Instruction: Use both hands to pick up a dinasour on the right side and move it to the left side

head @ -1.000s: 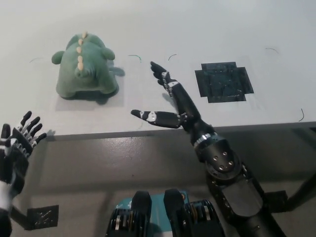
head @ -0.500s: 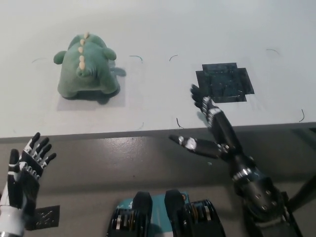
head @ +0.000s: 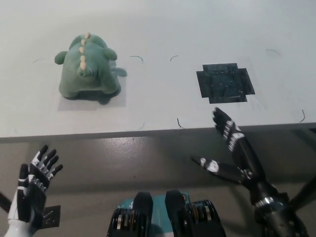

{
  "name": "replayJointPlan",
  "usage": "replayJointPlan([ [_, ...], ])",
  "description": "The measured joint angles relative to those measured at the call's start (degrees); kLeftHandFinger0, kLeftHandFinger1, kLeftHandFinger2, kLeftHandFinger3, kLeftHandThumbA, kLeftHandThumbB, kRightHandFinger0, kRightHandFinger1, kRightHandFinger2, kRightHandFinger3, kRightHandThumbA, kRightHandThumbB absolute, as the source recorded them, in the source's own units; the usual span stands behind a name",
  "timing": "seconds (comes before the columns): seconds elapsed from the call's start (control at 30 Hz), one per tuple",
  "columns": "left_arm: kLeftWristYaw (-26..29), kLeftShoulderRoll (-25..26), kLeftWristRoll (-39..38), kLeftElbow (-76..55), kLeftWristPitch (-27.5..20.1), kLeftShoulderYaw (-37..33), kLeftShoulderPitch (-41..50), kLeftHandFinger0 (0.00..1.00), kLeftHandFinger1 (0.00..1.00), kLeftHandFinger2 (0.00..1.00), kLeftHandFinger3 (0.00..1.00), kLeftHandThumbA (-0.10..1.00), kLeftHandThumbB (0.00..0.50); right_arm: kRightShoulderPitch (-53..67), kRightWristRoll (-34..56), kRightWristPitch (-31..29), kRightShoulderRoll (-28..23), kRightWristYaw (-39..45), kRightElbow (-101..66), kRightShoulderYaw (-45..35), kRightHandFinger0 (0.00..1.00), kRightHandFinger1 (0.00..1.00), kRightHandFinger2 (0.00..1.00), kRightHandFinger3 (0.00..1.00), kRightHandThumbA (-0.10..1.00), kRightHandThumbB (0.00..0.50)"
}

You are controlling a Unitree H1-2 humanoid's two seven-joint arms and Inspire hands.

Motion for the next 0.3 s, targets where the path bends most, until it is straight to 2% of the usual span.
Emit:
replayJointPlan([
  [0.13, 0.0, -0.9, 0.2, 0.2, -0.8, -0.8, 0.0, 1.00, 1.00, 1.00, 1.00, 1.00, 0.351, 2.7, 0.0, -1.0, -2.3, 0.3, -1.8, -1.2, 1.00, 1.00, 1.00, 1.00, 1.00, 0.153],
  [0.3, 0.0, -1.9, 0.2, 0.4, -1.4, -1.4, 0.0, 1.00, 1.00, 1.00, 1.00, 1.00, 0.348, 5.6, 0.1, -2.2, -5.0, 0.7, -3.6, -2.3, 1.00, 1.00, 1.00, 1.00, 1.00, 0.145],
])
